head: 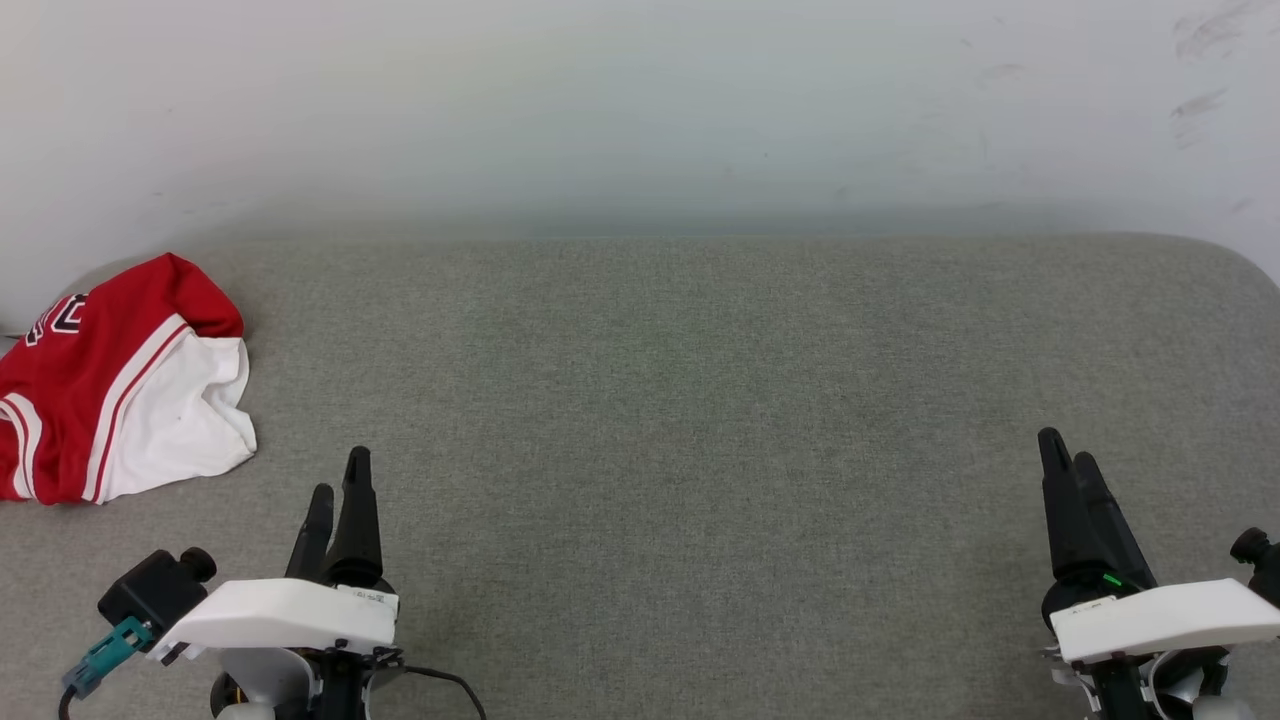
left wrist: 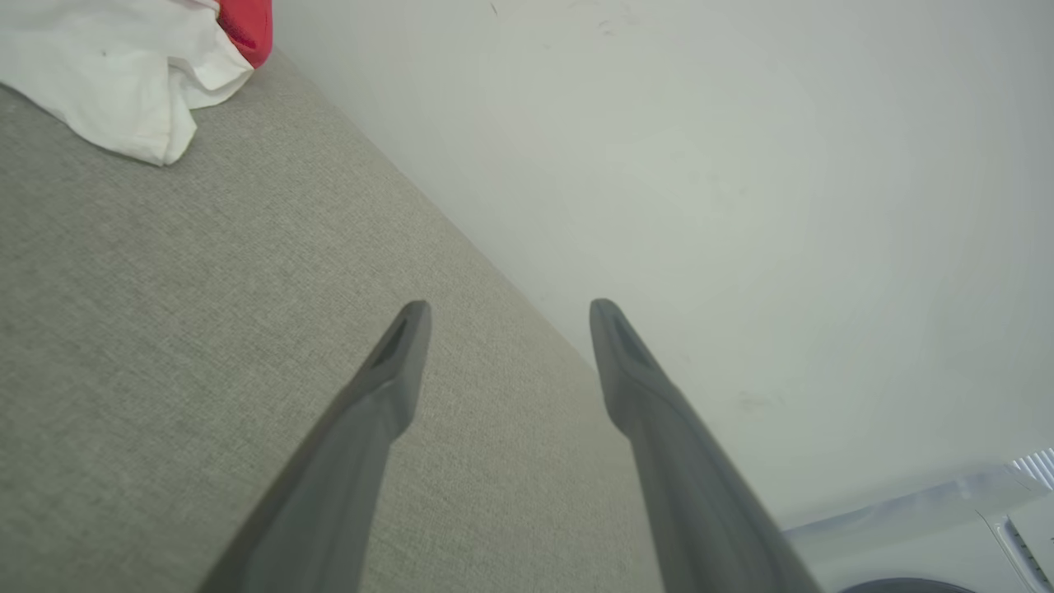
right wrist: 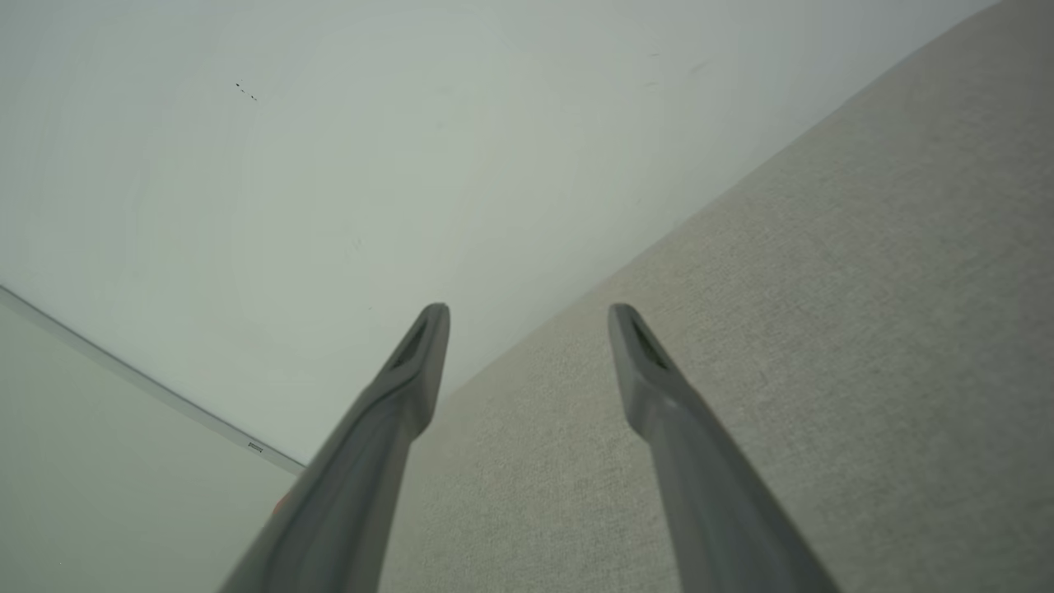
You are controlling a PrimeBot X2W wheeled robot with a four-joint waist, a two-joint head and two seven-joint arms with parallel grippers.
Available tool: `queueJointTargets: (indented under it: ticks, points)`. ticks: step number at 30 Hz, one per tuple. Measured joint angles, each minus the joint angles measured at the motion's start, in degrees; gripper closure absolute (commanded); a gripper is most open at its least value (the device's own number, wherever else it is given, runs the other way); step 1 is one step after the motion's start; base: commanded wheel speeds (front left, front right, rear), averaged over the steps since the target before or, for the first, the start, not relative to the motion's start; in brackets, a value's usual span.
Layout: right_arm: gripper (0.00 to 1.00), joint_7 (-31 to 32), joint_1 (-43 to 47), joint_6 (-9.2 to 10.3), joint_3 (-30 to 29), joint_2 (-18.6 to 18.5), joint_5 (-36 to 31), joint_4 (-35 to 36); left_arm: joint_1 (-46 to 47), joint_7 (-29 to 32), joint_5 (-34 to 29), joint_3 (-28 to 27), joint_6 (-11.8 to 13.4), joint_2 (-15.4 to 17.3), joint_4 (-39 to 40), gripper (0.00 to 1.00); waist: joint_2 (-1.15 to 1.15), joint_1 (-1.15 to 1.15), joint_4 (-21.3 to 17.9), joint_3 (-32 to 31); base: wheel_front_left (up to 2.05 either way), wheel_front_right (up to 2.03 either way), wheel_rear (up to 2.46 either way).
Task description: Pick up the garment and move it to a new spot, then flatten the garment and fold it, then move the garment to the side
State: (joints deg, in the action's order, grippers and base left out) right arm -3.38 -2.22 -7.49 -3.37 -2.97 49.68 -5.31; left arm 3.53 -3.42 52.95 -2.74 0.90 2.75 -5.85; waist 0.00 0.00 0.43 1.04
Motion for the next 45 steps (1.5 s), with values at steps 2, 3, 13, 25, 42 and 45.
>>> queueJointTargets:
  ticks: [2, 3, 13, 25, 42, 45]
  points:
    - [0.0, -0.4, 0.1, -0.01, 0.1, 0.0, -1.9, 0.1, 0.0, -0.4, -1.9, 0.4, 0.4, 0.0, 0.2, 0.0, 0.0, 0.0, 0.0, 0.0, 0.0, 0.0, 0.0]
    - [0.0, -0.6, 0.2, 0.0, 0.2, 0.0, -2.7, 0.1, 0.0, -0.6, -2.8, 0.6, 0.7, 0.0, 0.3, 0.0, 0.0, 0.0, 0.1, 0.1, 0.0, 0.0, 0.0]
    - [0.0, -2.7, 1.1, 0.0, 0.4, 0.0, -12.2, -0.4, -0.4, -2.8, -13.0, 2.3, 2.3, 0.0, 1.1, 0.0, 0.0, 0.0, 0.3, 0.1, 0.0, 0.0, 0.0]
    - [0.0, -4.7, 1.5, -0.01, 0.6, 0.0, -20.5, 0.1, -0.9, -4.6, -23.3, 4.3, 3.4, 0.2, 1.3, 0.0, 0.0, 0.0, 0.6, 0.1, 0.0, 0.0, 0.0]
    - [0.0, -7.1, 2.5, -0.01, 1.4, 0.0, -31.2, 1.8, -1.5, -7.0, -33.9, 7.9, 5.5, 1.2, 2.0, 0.0, 0.0, 0.0, 1.2, 0.2, 0.0, 0.0, 0.0]
    - [0.0, -7.4, 2.5, -0.01, 1.4, 0.0, -32.8, 2.0, -1.5, -7.4, -35.4, 8.3, 5.8, 1.5, 2.2, 0.0, 0.0, 0.0, 1.3, 0.3, 0.0, 0.0, 0.0]
